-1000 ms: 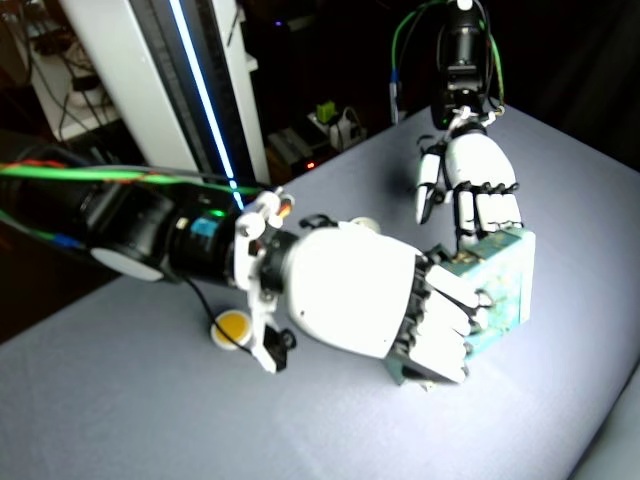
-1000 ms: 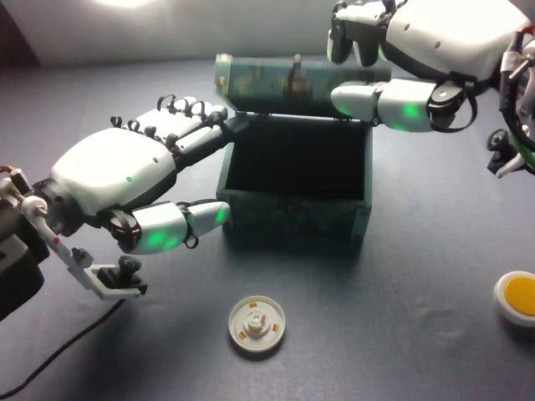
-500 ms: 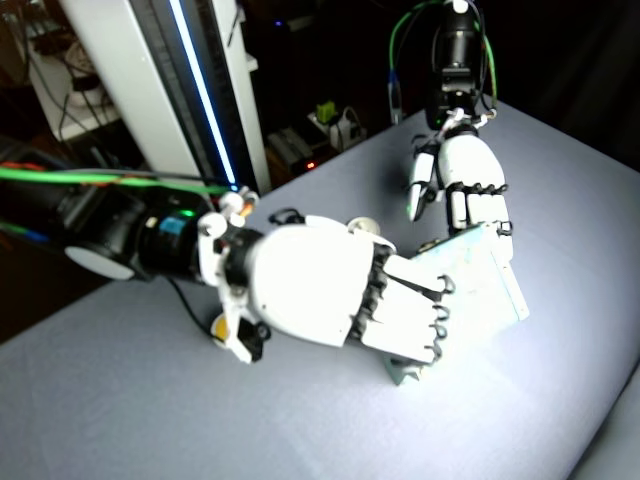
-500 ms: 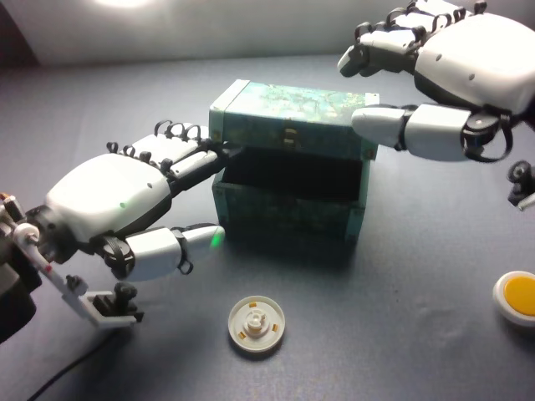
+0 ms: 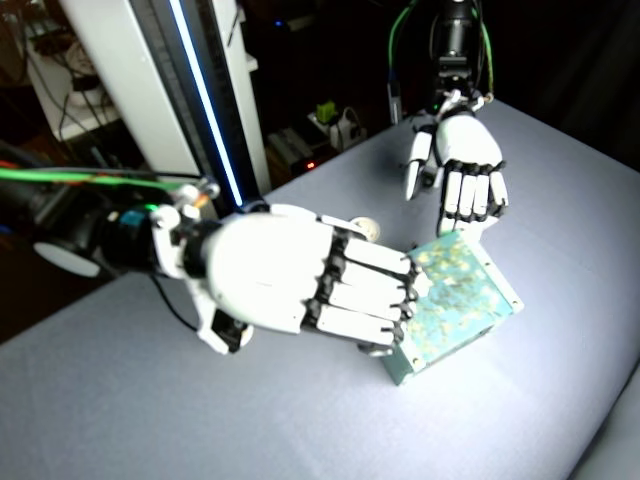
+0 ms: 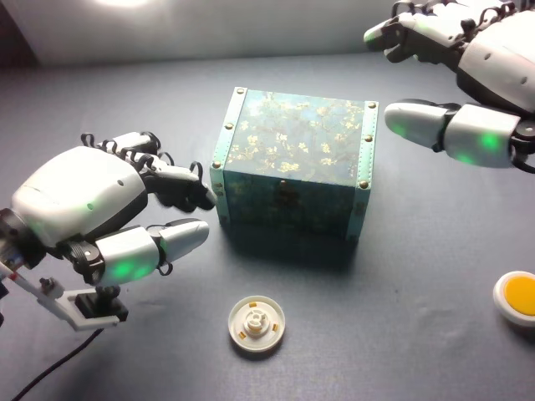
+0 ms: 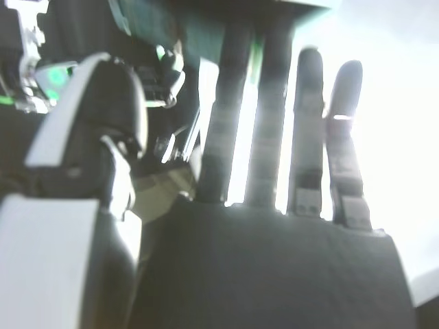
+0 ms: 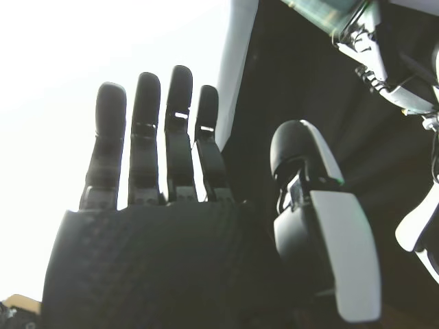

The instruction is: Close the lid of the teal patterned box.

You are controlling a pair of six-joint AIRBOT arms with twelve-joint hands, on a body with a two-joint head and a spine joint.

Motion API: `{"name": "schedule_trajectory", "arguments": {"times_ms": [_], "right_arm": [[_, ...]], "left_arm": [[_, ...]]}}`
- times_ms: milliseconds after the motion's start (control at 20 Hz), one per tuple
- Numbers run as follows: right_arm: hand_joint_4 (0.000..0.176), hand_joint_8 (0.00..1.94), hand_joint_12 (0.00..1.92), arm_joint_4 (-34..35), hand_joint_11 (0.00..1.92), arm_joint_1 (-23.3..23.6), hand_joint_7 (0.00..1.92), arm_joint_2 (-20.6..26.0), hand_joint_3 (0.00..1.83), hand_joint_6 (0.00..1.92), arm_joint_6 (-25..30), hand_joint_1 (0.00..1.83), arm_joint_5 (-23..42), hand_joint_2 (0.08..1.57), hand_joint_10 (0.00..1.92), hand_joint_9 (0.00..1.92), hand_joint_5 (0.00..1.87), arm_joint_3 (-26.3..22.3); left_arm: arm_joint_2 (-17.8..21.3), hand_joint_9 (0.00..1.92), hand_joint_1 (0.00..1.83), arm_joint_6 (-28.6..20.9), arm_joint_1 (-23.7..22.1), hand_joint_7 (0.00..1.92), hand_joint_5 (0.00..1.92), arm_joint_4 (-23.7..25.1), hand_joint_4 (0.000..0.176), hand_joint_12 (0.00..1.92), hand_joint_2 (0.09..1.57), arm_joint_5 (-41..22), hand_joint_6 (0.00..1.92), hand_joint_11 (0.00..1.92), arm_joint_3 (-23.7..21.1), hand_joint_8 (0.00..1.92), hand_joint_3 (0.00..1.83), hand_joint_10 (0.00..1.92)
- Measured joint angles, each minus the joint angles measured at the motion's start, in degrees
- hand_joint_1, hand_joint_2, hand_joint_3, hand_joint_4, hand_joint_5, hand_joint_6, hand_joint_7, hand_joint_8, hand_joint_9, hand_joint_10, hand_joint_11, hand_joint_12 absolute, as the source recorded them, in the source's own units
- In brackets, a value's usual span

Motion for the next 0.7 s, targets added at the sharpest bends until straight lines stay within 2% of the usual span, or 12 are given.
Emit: {"name": "schedule_trajectory", "arguments": {"times_ms": [50,150,200,250,300,350,400,450,550,600,650,700], "right_arm": [[0.0,0.73,1.92,0.0,0.2,-0.4,0.36,0.4,0.0,0.43,0.1,0.08,1.0,1.38,1.45,0.33,0.15,-0.4],[0.0,0.72,1.91,0.0,0.19,-1.8,0.33,1.6,0.0,0.38,0.9,0.06,3.9,1.38,1.35,0.33,0.21,-1.2],[0.0,0.72,1.91,0.1,0.19,-2.6,0.33,2.1,0.0,0.38,1.6,0.06,5.0,1.38,1.35,0.33,0.21,-1.4],[0.0,0.89,1.92,0.3,0.19,-3.7,0.35,3.0,0.0,0.77,2.4,0.09,6.8,1.4,1.36,0.33,0.21,-2.1],[0.0,0.89,1.92,0.1,0.19,-4.8,0.35,3.7,0.0,0.77,3.1,0.09,8.7,1.4,1.36,0.33,0.21,-2.6],[0.0,0.8,1.89,-0.2,0.01,-6.5,0.16,4.8,0.0,0.99,3.9,0.04,11.5,1.36,1.24,0.02,0.01,-3.5],[0.0,0.64,1.82,-0.2,0.0,-7.8,0.17,5.8,0.0,0.89,4.0,0.03,13.5,1.34,1.11,0.0,0.0,-4.5],[0.0,0.46,1.7,-0.5,0.0,-8.8,0.16,6.6,0.0,0.68,4.0,0.05,15.6,1.34,0.87,0.0,0.0,-5.2],[0.0,0.18,1.55,-0.2,0.0,-11.2,0.18,8.6,0.0,0.31,4.0,0.05,20.8,1.37,0.72,0.0,0.0,-6.7],[0.0,0.18,1.55,0.1,0.0,-12.1,0.18,9.3,0.0,0.31,4.1,0.05,22.3,1.37,0.72,0.0,0.0,-7.3],[0.0,0.05,1.42,0.7,0.0,-14.4,0.07,10.5,0.0,0.1,4.0,0.09,25.3,1.39,0.44,0.0,0.0,-8.4],[0.0,0.01,1.39,0.9,0.0,-14.8,0.01,10.6,0.01,0.03,4.0,0.12,25.7,1.4,0.26,0.0,0.0,-8.6]], "left_arm": [[0.1,0.8,0.24,0.1,0.0,0.93,0.7,0.1,0.0,1.82,1.45,-0.5,0.78,0.62,-0.3,0.78,0.0,1.31],[1.0,0.69,0.28,0.4,0.1,0.85,0.68,0.6,0.0,1.69,1.39,-2.2,0.61,0.43,-1.0,0.58,0.0,0.97],[1.5,0.69,0.28,0.6,0.4,0.85,0.68,0.3,0.0,1.69,1.39,-2.9,0.61,0.43,-1.4,0.58,0.0,0.97],[2.1,0.38,0.39,1.0,0.8,0.6,0.5,0.2,0.0,1.7,1.41,-4.2,0.24,0.11,-1.7,0.27,0.0,0.89],[2.6,0.38,0.39,1.6,0.9,0.6,0.5,0.2,0.0,1.7,1.41,-4.7,0.24,0.11,-2.2,0.27,0.0,0.89],[3.4,0.09,0.15,2.3,1.1,0.3,0.22,-0.2,0.0,1.15,1.43,-6.1,0.04,0.0,-2.9,0.04,0.0,0.49],[4.0,0.05,0.12,2.9,1.1,0.2,0.18,-0.2,0.03,0.85,1.41,-7.4,0.02,0.0,-3.4,0.01,0.0,0.25],[4.6,0.01,0.09,3.4,1.5,0.06,0.1,-0.4,0.101,0.42,1.41,-9.0,0.01,0.0,-3.9,0.0,0.0,0.05],[5.7,0.0,0.12,4.7,2.1,0.0,0.01,-1.2,0.109,0.05,1.4,-12.5,0.0,0.0,-4.7,0.0,0.0,0.0],[6.0,0.0,0.12,5.0,2.6,0.0,0.01,-1.6,0.109,0.05,1.4,-13.6,0.0,0.0,-5.1,0.0,0.0,0.0],[6.7,0.0,0.16,6.2,3.6,0.0,0.0,-2.7,0.134,0.0,1.37,-15.2,0.0,0.0,-5.7,0.0,0.0,0.0],[6.8,0.0,0.17,6.3,3.8,0.0,0.0,-3.1,0.122,0.0,1.38,-15.5,0.0,0.0,-5.9,0.0,0.0,0.0]]}}
